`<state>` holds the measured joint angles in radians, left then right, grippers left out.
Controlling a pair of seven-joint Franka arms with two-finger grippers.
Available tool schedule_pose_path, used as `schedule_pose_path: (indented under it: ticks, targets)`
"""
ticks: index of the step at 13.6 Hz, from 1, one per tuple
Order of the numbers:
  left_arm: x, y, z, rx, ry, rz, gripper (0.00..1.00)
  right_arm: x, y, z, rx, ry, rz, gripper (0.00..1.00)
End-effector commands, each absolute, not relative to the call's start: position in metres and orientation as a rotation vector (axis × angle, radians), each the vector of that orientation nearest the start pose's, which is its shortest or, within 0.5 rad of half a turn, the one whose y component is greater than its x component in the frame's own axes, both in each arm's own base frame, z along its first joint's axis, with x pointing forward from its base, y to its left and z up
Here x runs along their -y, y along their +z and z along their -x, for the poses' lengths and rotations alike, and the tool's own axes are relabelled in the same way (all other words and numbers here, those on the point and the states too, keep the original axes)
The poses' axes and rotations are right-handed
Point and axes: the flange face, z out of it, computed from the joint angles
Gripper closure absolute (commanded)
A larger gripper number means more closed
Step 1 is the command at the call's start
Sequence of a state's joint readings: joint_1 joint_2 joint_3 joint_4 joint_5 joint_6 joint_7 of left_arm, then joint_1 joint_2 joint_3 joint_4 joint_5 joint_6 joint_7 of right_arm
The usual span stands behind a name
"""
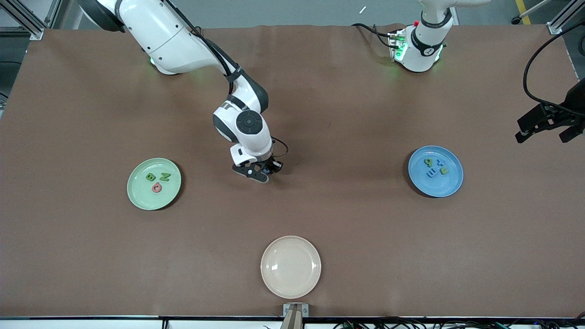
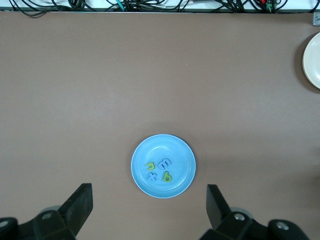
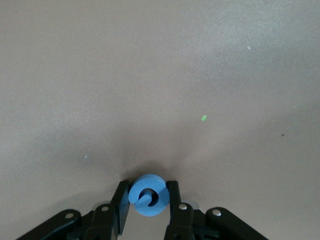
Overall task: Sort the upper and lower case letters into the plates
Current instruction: 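Carry the blue letter to the green plate with the right gripper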
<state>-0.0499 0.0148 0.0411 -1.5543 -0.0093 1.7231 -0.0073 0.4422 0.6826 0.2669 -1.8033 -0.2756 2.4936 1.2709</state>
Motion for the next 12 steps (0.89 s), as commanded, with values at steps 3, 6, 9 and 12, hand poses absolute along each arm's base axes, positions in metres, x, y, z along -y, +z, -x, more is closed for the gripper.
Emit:
schedule_pose_path:
  ticks: [3,6,9,12]
  targets:
    - [0.005,0.645,-0.570,-0.020,-0.238,3.156,0.00,-0.382,0.197,-0.536,-0.610,-0.047,3.090,1.00]
    - [0.006,0.645,-0.570,-0.022,-0.238,3.157,0.00,-0.335,0.216,-0.563,-0.535,0.009,3.139,1.00]
    - [0.005,0.644,-0.571,-0.020,-0.235,3.157,0.00,-0.257,0.245,-0.590,-0.419,0.178,3.168,1.00]
    - [0.003,0.644,-0.571,-0.015,-0.235,3.153,0.00,-0.175,0.269,-0.605,-0.273,0.332,3.159,1.00]
